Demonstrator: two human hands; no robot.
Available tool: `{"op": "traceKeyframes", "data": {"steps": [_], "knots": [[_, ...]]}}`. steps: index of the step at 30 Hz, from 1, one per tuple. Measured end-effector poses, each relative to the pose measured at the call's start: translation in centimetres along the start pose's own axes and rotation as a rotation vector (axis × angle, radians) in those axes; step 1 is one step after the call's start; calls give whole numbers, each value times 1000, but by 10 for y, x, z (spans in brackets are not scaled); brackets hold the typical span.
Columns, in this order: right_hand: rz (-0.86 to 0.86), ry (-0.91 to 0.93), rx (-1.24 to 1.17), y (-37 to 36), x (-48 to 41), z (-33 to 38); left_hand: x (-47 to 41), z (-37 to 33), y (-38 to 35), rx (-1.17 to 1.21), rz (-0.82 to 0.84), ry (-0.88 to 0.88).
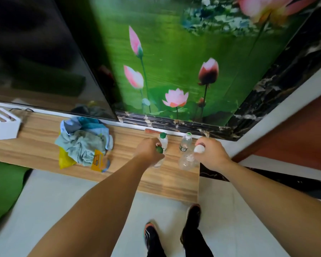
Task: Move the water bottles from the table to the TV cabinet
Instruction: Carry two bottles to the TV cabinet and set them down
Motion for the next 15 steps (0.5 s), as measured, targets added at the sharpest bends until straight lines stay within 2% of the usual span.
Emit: {"op": "traceKeyframes", "data": {"steps": [7,15], "knots": [[68,15,-78,16,-63,-21,-35,-18,-3,-8,29,110],[122,67,-13,21,-106,-36,-60,-20,-8,4,11,195]]}}
Point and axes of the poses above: each hand's wrist, its own x-axis away from the middle knuckle, its own y-axis out of the back of the hand, z = x × y, the point moved 6 cm from there along -x, towards the middle knuckle, and after that the axes turned 2 degrees about y, right-handed, at the moved point
